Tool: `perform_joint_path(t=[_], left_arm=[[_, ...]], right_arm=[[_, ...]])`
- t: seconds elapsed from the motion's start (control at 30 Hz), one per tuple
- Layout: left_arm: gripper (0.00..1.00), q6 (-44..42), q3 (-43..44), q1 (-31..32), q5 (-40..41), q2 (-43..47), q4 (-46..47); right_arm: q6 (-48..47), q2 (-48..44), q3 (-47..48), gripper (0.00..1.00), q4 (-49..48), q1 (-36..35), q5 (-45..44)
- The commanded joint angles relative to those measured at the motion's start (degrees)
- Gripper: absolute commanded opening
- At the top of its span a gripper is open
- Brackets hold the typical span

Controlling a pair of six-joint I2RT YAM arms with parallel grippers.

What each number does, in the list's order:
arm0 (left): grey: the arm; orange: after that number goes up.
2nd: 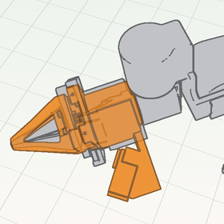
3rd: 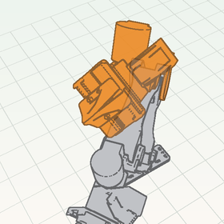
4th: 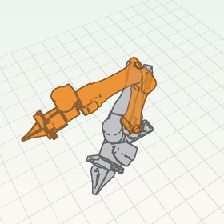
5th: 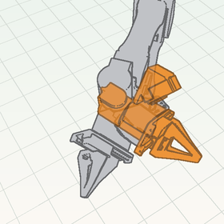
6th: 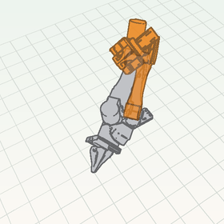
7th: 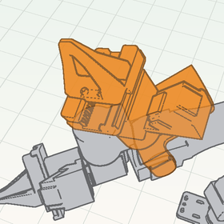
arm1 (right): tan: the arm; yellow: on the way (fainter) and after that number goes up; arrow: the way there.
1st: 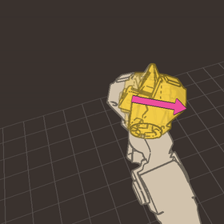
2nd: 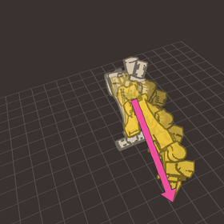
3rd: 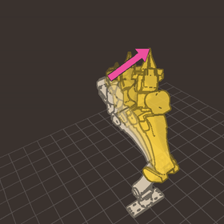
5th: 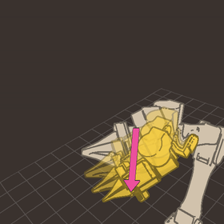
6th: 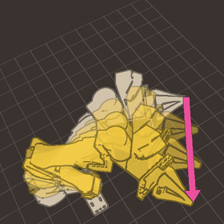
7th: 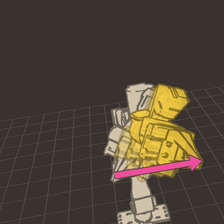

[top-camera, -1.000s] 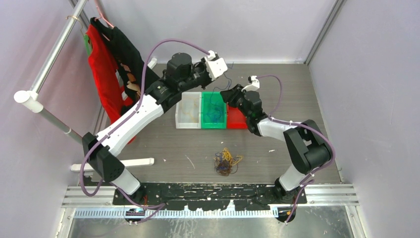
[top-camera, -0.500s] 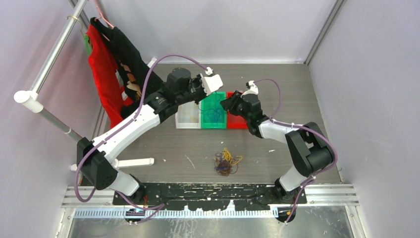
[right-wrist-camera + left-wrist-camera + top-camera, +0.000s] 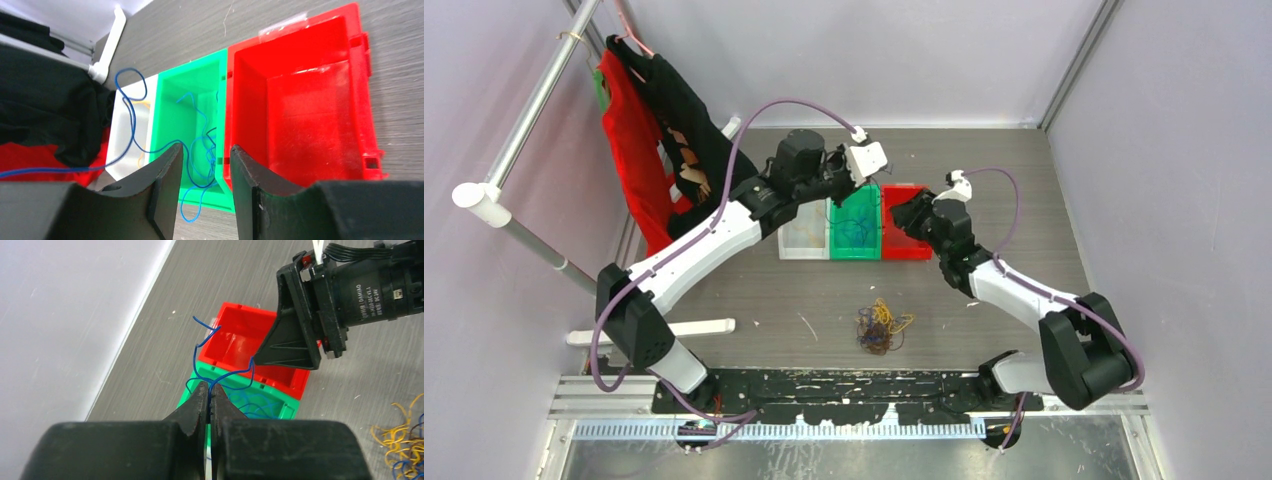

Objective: Untangle the cables
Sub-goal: Place the cable in the bin.

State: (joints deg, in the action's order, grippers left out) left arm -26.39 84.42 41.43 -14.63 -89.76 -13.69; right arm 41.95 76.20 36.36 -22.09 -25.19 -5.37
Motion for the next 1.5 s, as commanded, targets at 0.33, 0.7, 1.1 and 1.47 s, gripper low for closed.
perform_joint_path(t=[0.33, 0.7, 1.1, 1.47], left_arm=[[0.00, 11.18, 0.79, 0.78, -6.80, 0.11, 3.37], [0.00, 13.76, 0.60, 0.20, -13.67, 0.84, 0.42], [0.00, 5.31, -4.14, -0.91, -18.94, 5.69, -2.46], [0.00, -0.99, -3.23, -1.06, -22.33, 3.79, -4.61]], right_arm=[[0.12, -8.58, -2.42, 0.43, 4.78, 2.35, -11.71], [8.89, -4.08, -0.09, 0.34, -8.43, 8.18, 7.14], [18.11, 16.67, 17.81, 0.01, -17.65, 8.66, 35.46], [9.36, 23.94, 33.13, 0.01, 0.77, 3.90, 51.22]])
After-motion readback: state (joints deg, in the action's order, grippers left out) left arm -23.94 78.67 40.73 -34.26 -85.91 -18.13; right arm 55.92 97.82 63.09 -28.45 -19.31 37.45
